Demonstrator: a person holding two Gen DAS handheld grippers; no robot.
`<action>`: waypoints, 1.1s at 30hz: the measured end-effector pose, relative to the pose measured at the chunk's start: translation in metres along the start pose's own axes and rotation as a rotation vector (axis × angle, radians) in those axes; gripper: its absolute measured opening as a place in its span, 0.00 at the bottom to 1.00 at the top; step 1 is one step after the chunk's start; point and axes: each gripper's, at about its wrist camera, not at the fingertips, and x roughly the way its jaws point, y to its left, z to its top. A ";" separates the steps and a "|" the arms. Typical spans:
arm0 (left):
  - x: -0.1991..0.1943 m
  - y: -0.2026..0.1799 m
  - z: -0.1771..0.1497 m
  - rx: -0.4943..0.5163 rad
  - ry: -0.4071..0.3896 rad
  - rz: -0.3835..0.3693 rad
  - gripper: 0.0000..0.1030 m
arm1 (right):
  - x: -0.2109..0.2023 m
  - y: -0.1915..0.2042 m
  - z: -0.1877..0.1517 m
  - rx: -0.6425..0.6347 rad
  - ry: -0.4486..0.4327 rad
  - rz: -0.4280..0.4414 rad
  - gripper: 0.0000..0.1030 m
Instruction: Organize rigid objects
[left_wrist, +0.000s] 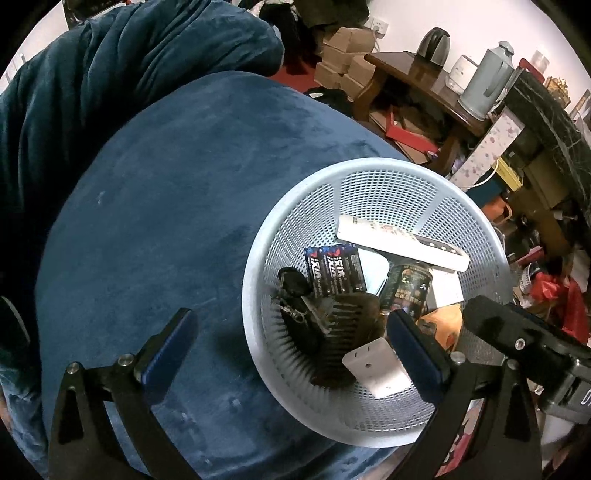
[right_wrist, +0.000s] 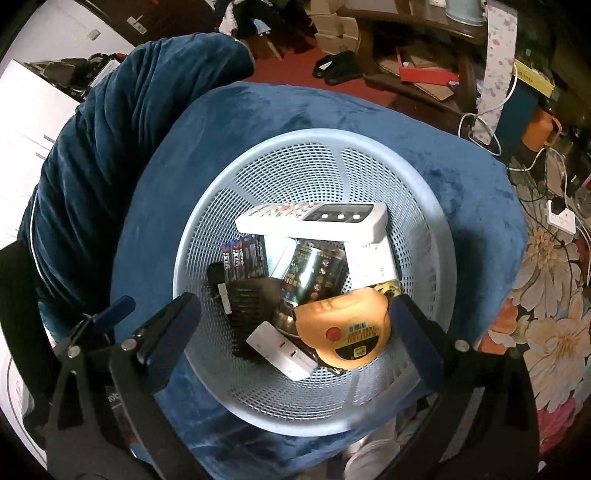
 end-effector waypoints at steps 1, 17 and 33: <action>-0.001 0.001 -0.001 -0.001 -0.001 0.001 0.99 | -0.001 0.000 -0.001 0.001 -0.001 0.000 1.00; -0.009 0.008 -0.012 -0.021 -0.017 0.000 0.99 | -0.006 0.007 -0.009 -0.029 -0.003 -0.023 1.00; -0.026 0.023 -0.032 -0.086 -0.068 0.039 0.99 | -0.011 0.018 -0.023 -0.088 -0.009 -0.056 1.00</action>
